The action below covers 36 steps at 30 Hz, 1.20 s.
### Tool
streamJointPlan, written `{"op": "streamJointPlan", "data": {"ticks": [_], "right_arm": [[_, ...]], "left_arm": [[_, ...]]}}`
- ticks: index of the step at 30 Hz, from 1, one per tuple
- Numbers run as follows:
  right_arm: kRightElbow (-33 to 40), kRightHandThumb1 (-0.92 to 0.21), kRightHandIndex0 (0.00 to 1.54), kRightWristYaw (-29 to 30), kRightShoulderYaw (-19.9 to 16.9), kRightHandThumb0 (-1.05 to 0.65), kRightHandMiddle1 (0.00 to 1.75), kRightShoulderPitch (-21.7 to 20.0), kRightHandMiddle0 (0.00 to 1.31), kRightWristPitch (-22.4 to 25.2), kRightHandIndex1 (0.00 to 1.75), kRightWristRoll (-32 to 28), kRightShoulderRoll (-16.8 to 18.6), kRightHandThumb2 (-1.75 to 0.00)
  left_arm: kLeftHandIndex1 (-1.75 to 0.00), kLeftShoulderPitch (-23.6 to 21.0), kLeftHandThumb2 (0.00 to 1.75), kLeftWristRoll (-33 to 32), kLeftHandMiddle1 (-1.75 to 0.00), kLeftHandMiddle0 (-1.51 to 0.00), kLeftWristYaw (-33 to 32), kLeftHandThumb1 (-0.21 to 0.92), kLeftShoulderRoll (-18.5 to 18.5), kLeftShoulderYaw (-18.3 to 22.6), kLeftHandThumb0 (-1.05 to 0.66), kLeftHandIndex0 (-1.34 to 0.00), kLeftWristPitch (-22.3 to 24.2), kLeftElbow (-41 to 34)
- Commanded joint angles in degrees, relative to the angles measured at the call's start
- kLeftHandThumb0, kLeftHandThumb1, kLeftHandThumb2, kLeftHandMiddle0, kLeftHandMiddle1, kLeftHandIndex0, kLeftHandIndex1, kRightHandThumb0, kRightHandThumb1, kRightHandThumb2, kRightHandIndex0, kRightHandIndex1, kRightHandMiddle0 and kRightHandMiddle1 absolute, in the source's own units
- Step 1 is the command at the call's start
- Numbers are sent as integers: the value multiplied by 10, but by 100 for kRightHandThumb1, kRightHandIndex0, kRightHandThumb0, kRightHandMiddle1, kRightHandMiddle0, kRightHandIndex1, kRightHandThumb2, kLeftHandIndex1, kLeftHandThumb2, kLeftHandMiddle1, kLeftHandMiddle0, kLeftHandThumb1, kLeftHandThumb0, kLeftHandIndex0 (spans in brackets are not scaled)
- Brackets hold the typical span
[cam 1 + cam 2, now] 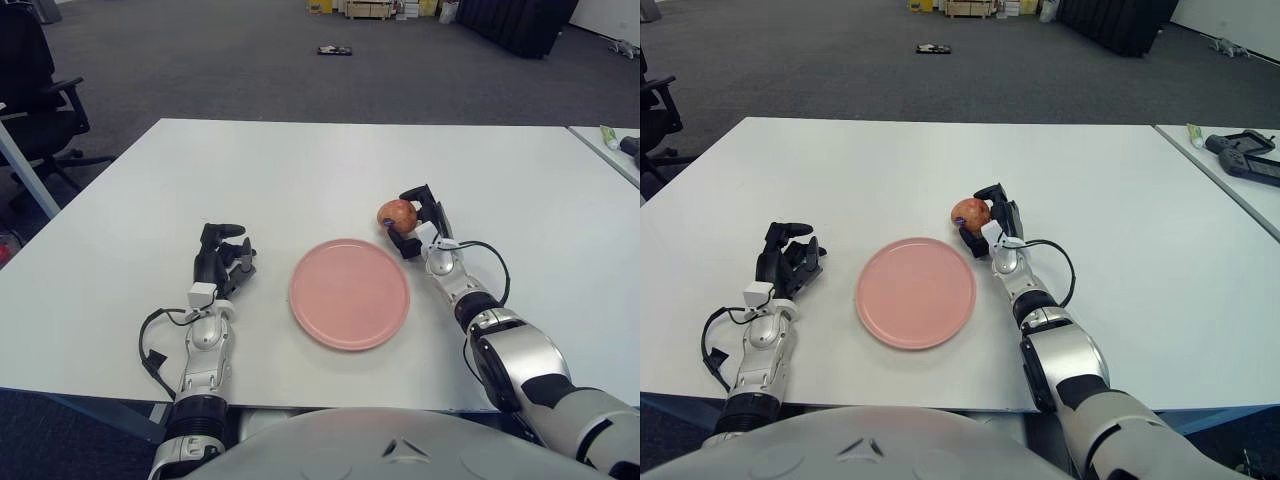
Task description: Put the apple into the plate.
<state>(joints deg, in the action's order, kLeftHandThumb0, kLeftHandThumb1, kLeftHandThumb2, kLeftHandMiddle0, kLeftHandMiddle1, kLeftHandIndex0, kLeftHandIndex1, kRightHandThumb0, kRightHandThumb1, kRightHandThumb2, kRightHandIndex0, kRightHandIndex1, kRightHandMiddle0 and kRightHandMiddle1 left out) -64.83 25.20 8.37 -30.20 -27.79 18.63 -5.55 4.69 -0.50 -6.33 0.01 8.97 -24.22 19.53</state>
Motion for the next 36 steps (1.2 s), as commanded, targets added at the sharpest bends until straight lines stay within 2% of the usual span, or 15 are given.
{"op": "streamJointPlan", "data": {"ticks": [1,9,17,28,36], "right_arm": [[46,7,90,8,0,-1,171,19,69,-20,175,-1,3,-175],[201,9,91,-11,-1,-1,166,81,73,-15,175,-7,13,-175],[272,9,91,-47,-5,-1,165,112,75,-43,175,-20,12,-175],[356,9,90,-78,0,-1,166,147,74,-77,175,-4,0,-175],[466,8,90,-119,13,-1,168,192,73,-85,175,8,-16,-175]], "left_arm": [[-175,1,80,0,-157,-56,-1,73,1,0,-37,-31,11,12],[-175,0,81,3,-155,-58,-5,72,0,0,-37,-31,12,12],[-175,1,82,1,-155,-58,-2,71,0,0,-38,-32,13,12],[-175,-1,81,1,-156,-58,-1,72,1,1,-37,-31,11,15],[-175,-5,81,-2,-153,-60,-1,72,1,3,-37,-32,1,27]]}}
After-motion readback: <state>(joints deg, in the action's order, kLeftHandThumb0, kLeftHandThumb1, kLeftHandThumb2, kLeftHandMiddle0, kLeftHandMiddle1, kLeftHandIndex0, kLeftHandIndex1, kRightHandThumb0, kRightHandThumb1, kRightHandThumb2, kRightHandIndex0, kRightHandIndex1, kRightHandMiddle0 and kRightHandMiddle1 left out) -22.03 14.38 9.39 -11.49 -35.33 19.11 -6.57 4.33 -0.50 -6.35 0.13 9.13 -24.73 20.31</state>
